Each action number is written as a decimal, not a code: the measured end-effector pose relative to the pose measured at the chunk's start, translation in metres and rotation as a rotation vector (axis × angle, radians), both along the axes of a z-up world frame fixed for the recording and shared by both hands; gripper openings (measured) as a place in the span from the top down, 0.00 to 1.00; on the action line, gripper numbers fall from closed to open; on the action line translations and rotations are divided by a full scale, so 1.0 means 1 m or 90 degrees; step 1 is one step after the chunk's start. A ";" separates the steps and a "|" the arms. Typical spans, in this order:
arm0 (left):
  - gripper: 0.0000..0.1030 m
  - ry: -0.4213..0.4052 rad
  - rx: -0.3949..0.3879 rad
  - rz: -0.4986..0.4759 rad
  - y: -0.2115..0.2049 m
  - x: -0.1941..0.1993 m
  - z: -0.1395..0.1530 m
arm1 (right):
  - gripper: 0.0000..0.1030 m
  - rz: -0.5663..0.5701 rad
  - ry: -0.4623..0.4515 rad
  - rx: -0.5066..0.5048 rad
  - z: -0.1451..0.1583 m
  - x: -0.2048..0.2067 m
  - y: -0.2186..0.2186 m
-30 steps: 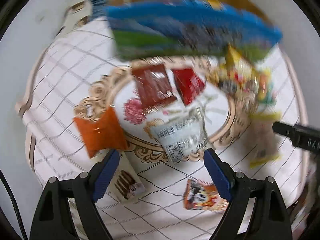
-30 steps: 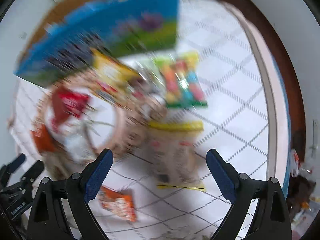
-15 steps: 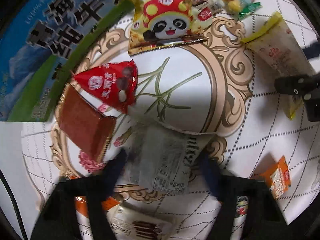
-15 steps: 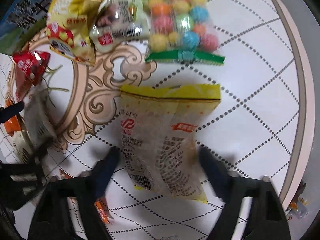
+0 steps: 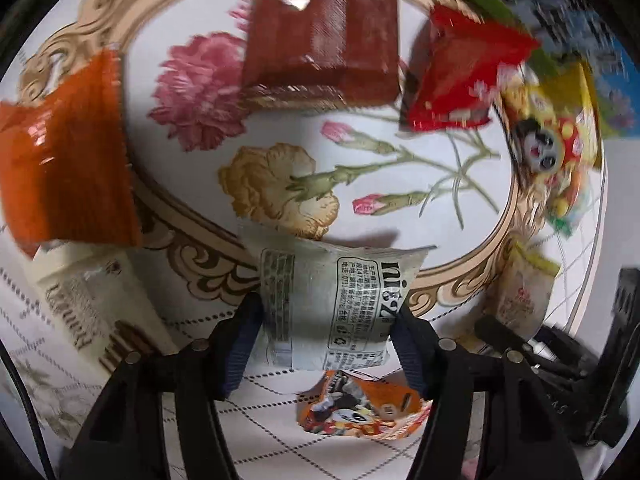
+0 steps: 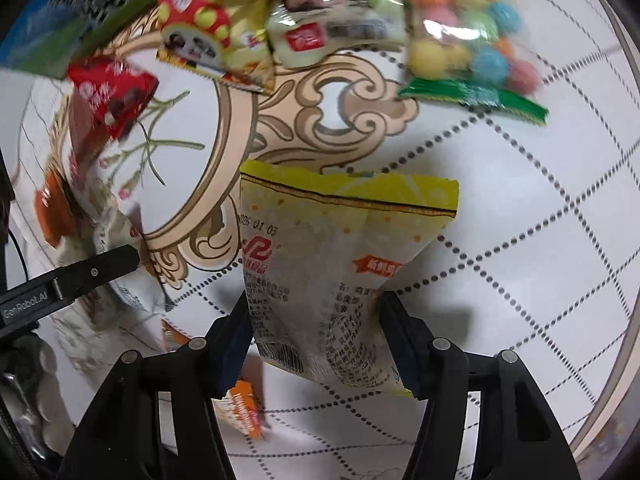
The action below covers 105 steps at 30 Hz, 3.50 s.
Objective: Organize snacks
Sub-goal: 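Grasp the white bread bag with the left tool while the right tool grasps the yellow-topped bread bag, then carry both bread bags into the box and open both tools, then lift both tools out of the box back toward the snack pile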
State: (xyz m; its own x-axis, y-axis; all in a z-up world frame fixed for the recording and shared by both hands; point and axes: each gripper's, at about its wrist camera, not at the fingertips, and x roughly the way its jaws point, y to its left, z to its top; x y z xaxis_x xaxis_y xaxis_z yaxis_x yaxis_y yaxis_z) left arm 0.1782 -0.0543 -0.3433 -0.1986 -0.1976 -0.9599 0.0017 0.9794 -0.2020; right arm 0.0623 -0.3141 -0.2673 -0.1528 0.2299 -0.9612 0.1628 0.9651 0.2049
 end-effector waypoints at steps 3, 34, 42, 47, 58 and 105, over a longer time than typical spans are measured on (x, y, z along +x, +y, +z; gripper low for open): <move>0.41 -0.005 0.029 -0.069 -0.013 -0.004 -0.008 | 0.34 0.011 -0.004 -0.017 0.003 0.002 0.011; 0.57 -0.255 -0.076 -0.090 -0.077 0.046 0.239 | 0.61 -0.038 -0.253 0.071 0.231 0.102 0.002; 0.57 -0.252 -0.011 -0.091 -0.077 0.166 0.247 | 0.61 -0.043 -0.280 0.056 0.245 0.227 0.001; 0.57 -0.172 0.011 -0.080 -0.073 0.219 0.198 | 0.61 -0.049 -0.231 0.063 0.213 0.278 0.003; 0.57 -0.039 0.028 -0.080 -0.070 0.249 0.111 | 0.61 -0.008 -0.121 0.061 0.121 0.304 0.023; 0.29 -0.447 0.072 -0.064 -0.043 0.102 0.257 | 0.06 -0.017 -0.374 -0.117 0.251 0.181 0.019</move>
State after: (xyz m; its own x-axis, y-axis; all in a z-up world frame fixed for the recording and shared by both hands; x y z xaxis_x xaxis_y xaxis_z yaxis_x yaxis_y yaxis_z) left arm 0.2801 -0.0975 -0.0864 0.4609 -0.1026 -0.8815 0.1850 0.9826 -0.0176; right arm 0.2431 -0.2955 -0.0160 0.4184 0.0484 -0.9070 0.0972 0.9905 0.0977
